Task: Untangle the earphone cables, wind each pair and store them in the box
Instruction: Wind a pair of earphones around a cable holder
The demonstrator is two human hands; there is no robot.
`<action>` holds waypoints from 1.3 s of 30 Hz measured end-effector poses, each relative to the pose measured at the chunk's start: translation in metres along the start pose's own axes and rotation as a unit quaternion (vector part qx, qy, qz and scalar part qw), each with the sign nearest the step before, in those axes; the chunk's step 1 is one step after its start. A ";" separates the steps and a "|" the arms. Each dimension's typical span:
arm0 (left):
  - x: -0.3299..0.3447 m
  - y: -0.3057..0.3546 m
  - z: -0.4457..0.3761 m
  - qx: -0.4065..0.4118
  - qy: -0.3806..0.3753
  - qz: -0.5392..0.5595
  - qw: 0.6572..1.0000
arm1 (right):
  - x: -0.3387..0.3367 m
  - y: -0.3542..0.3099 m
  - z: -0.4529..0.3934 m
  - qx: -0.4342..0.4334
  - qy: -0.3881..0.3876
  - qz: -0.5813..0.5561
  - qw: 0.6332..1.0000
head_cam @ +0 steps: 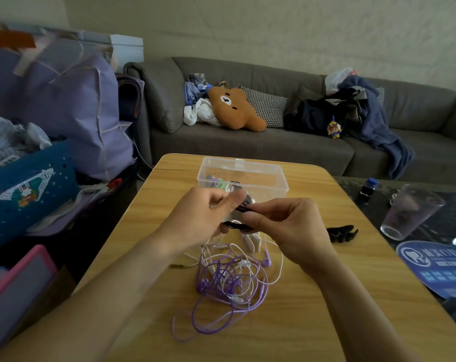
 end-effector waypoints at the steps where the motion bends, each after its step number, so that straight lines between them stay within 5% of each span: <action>1: 0.004 -0.004 0.002 -0.020 -0.048 0.032 0.998 | 0.001 -0.002 0.000 -0.009 -0.010 0.013 1.000; 5: 0.010 -0.010 0.008 -0.031 -0.142 0.046 0.988 | 0.004 -0.004 0.000 -0.029 -0.024 0.043 0.998; 12: 0.005 -0.015 0.004 -0.036 -0.076 0.084 0.993 | 0.014 0.002 -0.008 -0.027 0.037 0.099 0.994; 17: 0.002 -0.010 0.001 -0.048 -0.051 0.109 0.992 | 0.023 -0.013 0.000 -0.117 0.084 0.134 0.980; 23: 0.003 -0.009 0.004 -0.027 -0.074 0.039 0.996 | 0.040 -0.005 -0.001 -0.098 -0.123 0.054 0.986; 29: 0.007 -0.009 0.011 -0.004 -0.164 -0.028 0.986 | 0.027 0.005 -0.003 -0.059 -0.142 0.142 0.978; 36: -0.023 0.002 0.004 0.085 0.074 -0.033 0.993 | 0.019 -0.002 -0.005 -0.107 0.048 0.128 0.985; 39: -0.025 0.001 0.008 0.099 0.139 -0.020 0.985 | 0.029 -0.003 -0.003 -0.117 0.041 0.108 0.986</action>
Point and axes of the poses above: each hand's wrist, its own z-axis away from the middle knuckle, its own x-axis out of the palm, y = z × x, the point moved 10 cm from there along -z, towards the middle knuckle, and after that the axes turned 7 degrees about x, right-handed, at the moved point
